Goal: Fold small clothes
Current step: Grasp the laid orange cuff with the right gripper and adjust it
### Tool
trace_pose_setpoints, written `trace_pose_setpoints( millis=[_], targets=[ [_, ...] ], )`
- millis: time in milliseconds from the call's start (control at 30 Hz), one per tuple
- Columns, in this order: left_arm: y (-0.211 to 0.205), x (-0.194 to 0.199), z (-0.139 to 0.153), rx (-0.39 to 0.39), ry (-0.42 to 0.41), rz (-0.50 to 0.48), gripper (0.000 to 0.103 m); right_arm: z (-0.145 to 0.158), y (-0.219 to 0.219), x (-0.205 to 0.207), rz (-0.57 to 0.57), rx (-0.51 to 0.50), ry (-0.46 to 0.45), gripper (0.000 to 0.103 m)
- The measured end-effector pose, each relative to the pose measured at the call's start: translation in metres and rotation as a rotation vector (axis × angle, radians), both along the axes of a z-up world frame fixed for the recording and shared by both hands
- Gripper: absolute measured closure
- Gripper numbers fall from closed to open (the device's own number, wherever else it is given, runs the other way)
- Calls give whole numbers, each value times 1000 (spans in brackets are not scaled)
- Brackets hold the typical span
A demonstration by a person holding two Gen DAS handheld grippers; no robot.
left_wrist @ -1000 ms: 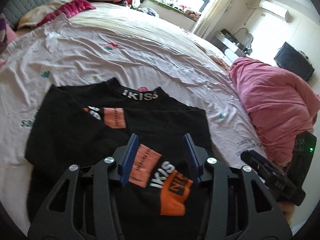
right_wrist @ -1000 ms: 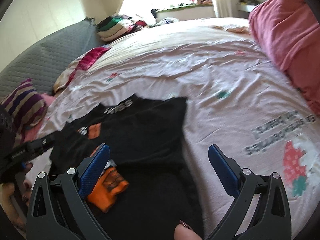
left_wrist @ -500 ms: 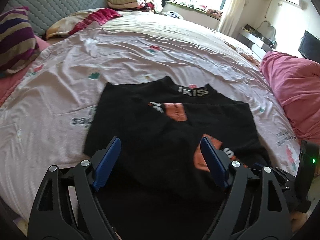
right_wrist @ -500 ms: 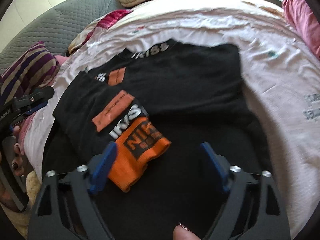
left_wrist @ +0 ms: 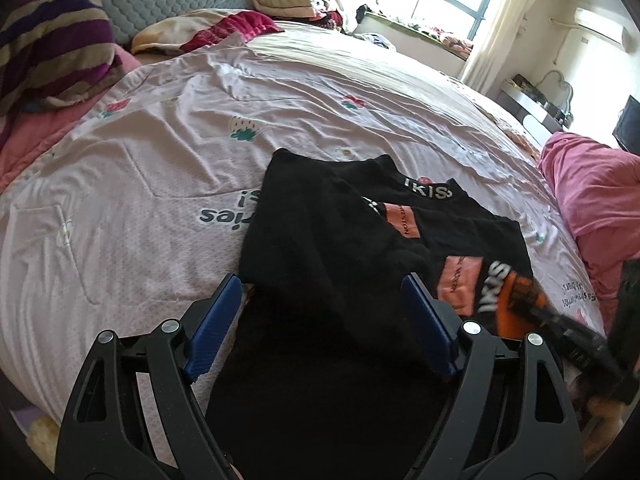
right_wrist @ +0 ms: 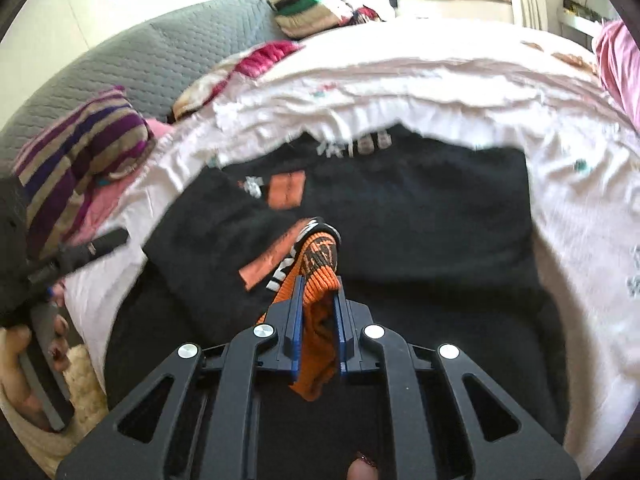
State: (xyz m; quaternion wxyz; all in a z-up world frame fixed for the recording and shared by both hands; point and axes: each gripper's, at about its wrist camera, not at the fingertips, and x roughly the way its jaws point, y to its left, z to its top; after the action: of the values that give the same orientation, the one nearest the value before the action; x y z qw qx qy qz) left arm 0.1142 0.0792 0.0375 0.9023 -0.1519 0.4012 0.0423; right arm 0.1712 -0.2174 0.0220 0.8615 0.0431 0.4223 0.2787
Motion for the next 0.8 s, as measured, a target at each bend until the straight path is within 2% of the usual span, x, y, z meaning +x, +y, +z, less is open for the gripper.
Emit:
trace_pose_setpoints(
  millis=[133, 300, 567, 667, 767, 800],
  targets=[
    [3, 1, -1, -2, 4, -2, 28, 22, -2, 14, -2, -30, -78, 92],
    [6, 2, 1, 18, 3, 0, 28, 37, -6, 31, -6, -157, -181, 92],
    [14, 19, 7, 42, -18, 30, 29, 23, -21, 47, -64, -175, -154, 92],
    [11, 31, 7, 57, -11, 19, 38, 20, -23, 49, -78, -176, -143, 92],
    [4, 47, 6, 69, 1, -9, 41, 19, -25, 51, -85, -179, -138, 92],
    [1, 51, 5, 71, 7, -17, 46, 18, -25, 51, -87, -183, -137, 92]
  ],
)
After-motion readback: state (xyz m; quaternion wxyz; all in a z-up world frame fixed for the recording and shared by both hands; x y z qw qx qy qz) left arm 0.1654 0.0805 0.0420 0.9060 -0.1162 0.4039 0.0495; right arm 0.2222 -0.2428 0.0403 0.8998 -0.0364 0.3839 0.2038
